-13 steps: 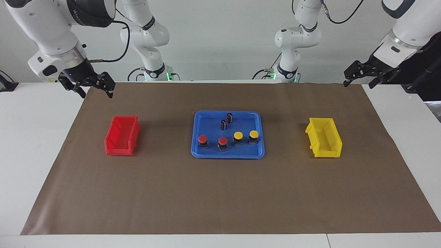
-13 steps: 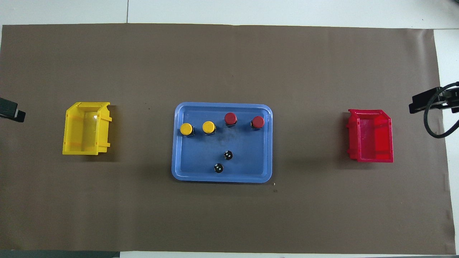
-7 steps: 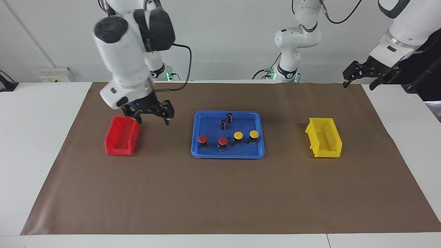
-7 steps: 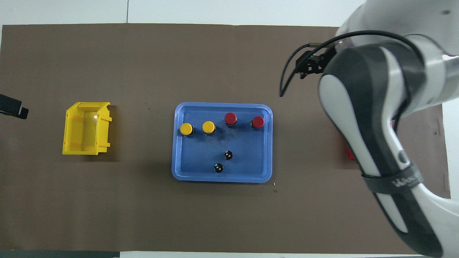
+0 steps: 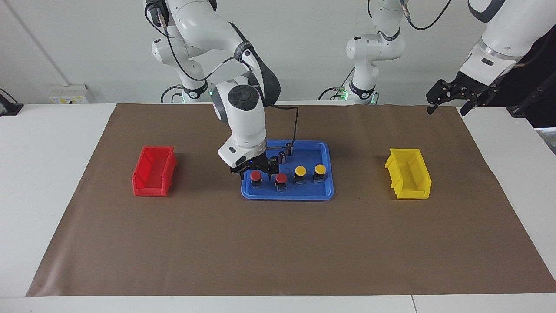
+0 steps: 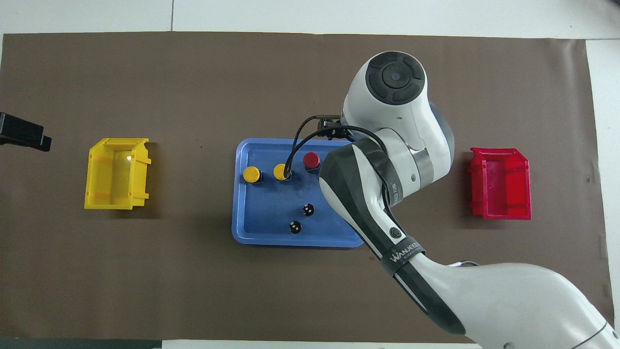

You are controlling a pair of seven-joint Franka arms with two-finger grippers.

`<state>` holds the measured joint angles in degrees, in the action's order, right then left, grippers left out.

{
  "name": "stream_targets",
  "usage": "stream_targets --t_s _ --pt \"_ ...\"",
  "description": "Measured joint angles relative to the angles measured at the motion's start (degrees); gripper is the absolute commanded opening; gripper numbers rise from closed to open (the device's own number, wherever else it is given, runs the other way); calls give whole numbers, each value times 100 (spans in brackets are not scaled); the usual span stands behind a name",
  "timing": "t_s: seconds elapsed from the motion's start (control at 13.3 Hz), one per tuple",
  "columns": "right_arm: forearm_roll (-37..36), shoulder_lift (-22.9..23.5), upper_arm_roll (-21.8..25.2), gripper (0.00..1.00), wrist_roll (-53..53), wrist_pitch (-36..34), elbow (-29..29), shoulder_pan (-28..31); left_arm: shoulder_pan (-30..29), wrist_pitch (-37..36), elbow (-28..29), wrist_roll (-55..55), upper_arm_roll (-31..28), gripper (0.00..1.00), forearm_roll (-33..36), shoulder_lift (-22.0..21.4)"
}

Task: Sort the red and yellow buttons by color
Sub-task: 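Reach the right gripper to the red button and grasp it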

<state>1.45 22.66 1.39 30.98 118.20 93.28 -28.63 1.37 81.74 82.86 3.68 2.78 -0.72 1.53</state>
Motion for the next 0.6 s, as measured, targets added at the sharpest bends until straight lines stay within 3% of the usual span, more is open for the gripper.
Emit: stream_targets --t_s 0.6 --pt "-1 -199 23 76 -13 261 709 -103 60 0 56 -8 1 100 0 0"
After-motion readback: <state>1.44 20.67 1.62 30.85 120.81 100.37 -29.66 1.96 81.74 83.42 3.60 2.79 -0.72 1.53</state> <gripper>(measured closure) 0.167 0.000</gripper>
